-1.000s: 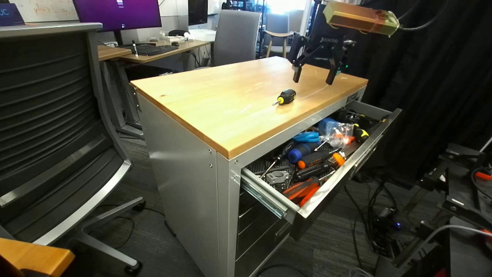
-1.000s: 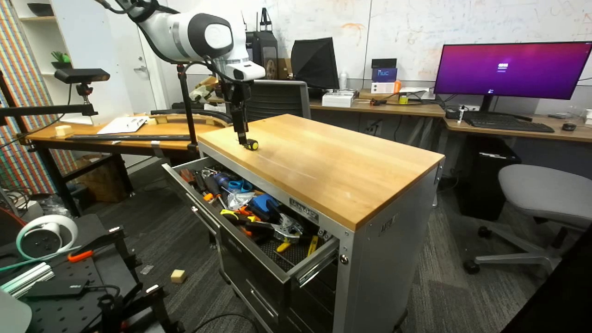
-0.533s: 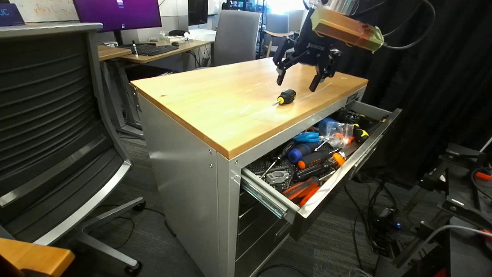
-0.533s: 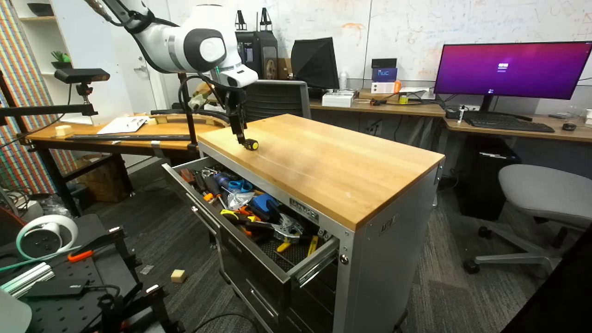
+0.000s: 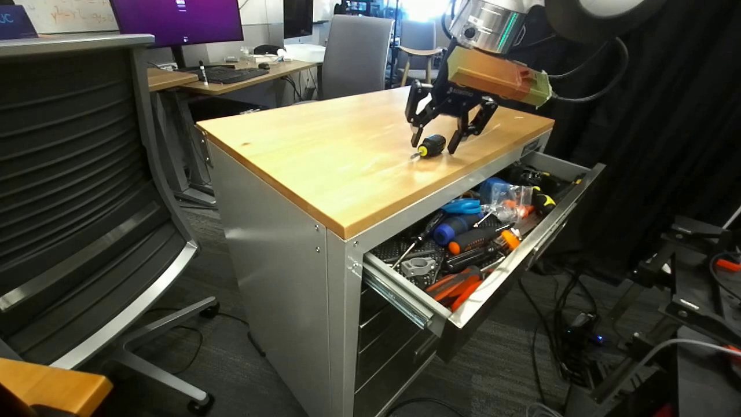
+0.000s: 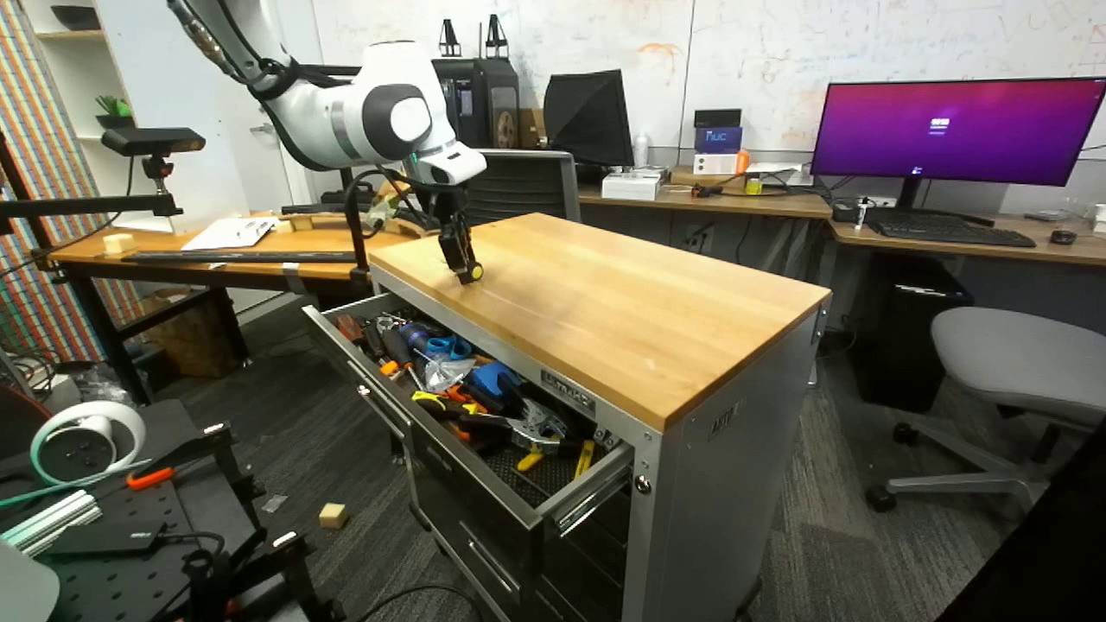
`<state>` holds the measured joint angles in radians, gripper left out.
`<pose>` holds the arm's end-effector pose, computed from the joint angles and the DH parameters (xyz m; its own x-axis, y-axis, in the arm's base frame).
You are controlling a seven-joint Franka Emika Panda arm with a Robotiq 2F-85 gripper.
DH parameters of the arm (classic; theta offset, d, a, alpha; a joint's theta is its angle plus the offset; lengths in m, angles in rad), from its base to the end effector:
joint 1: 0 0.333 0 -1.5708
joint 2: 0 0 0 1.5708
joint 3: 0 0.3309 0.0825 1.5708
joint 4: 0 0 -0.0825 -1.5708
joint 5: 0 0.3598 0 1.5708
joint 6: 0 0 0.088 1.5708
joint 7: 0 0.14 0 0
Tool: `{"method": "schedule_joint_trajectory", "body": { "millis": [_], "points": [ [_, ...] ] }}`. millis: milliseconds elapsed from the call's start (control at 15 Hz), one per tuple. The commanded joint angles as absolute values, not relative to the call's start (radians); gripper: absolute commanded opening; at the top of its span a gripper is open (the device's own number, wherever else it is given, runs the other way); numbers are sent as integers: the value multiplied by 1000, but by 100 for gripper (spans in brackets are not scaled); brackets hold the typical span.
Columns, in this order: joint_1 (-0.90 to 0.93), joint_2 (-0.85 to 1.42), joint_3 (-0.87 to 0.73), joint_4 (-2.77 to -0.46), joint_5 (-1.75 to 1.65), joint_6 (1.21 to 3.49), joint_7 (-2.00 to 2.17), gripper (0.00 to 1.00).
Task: Place the screwdriver inside the open drawer and close the drawer
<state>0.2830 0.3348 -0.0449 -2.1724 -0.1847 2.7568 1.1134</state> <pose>0.5679 0.1438 0.2634 0.7305 -0.6483 0.2147 -0.6294 -0.7611 -0.1568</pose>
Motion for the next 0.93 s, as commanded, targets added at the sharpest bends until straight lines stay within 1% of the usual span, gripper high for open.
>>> {"method": "schedule_joint_trajectory", "body": {
  "millis": [0, 133, 467, 867],
  "points": [
    [344, 348, -114, -2148, -267, 2754, 1213, 42],
    [351, 332, -125, -2162, -299, 2736, 1232, 27],
    [345, 296, -105, -2193, -345, 2643, 1183, 27],
    [296, 156, -61, -2338, -374, 2446, 1116, 27]
  ]
}}
